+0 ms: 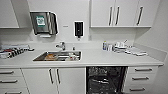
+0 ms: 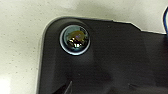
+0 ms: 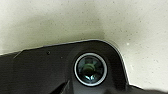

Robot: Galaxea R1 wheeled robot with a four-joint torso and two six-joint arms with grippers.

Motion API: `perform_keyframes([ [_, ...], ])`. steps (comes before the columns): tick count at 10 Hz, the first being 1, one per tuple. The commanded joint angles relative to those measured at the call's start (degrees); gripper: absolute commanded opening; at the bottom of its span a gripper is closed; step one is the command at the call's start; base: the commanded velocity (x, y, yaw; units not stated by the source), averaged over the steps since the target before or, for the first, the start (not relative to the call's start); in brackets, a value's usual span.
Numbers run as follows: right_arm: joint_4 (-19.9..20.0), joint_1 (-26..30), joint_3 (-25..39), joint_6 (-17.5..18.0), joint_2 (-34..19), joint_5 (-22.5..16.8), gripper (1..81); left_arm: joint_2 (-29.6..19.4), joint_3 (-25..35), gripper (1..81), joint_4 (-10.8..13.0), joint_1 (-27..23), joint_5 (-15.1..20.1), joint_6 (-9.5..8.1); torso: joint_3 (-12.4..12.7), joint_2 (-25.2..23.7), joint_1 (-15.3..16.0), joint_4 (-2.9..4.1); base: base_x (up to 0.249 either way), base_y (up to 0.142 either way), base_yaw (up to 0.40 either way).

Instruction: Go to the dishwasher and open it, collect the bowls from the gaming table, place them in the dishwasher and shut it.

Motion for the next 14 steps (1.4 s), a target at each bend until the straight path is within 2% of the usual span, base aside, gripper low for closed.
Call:
perform_keyframes([
  [1, -0.73, 2.89, -0.42, -0.28, -0.38, -3.58, 81.1, 1.50, -3.13, 81.1, -9.88, -1.68, 6.88, 9.36, 0.00, 0.00, 0.00, 0.00, 0.000, 0.000, 0.000],
  [2, -0.82, 2.89, -0.42, -0.28, -0.38, -3.58, 81.1, 1.76, -3.22, 81.1, -13.48, -1.77, 7.24, 13.32, 0.00, 0.00, 0.00, 0.00, 0.000, 0.000, 0.000],
  [3, -0.82, 2.80, -0.42, -0.28, -0.38, -3.58, 81.1, 2.63, -3.30, 81.1, -17.92, -1.77, 7.32, 18.79, 0.00, 0.00, -0.02, 0.00, 0.000, 0.000, 0.000],
  [5, -0.90, 2.71, -0.42, -0.20, -0.38, -3.49, 81.1, 3.79, -4.35, 81.1, -30.82, -2.30, 8.36, 31.71, 0.02, 0.00, 0.00, 0.00, 0.000, 0.000, 0.000],
  [6, -0.82, 2.71, -0.42, -0.19, -0.13, -3.49, 81.1, 2.82, -3.67, 81.1, -32.74, -3.61, 11.14, 32.92, 0.02, 0.00, -0.02, 0.00, 0.000, 0.000, 0.000],
  [7, -0.73, 2.71, -0.42, -0.19, 0.23, -3.41, 81.1, 2.46, -2.95, 81.1, -32.55, -4.85, 13.38, 32.92, 0.02, 0.00, -0.02, 0.00, 0.000, 0.000, 0.000],
  [10, -0.64, 2.79, -0.95, 0.24, 0.93, -3.23, 81.1, 2.90, -3.13, 81.1, -32.12, -5.91, 13.21, 33.71, 0.02, 0.00, -0.02, 0.00, 0.000, 0.000, 0.000],
  [14, -0.82, 2.97, -2.09, -0.19, 1.64, -2.97, 81.1, 3.17, -3.66, 81.1, -32.47, -6.96, 13.12, 33.53, 0.02, 0.00, -0.06, 0.00, 0.000, 0.000, 0.000],
])
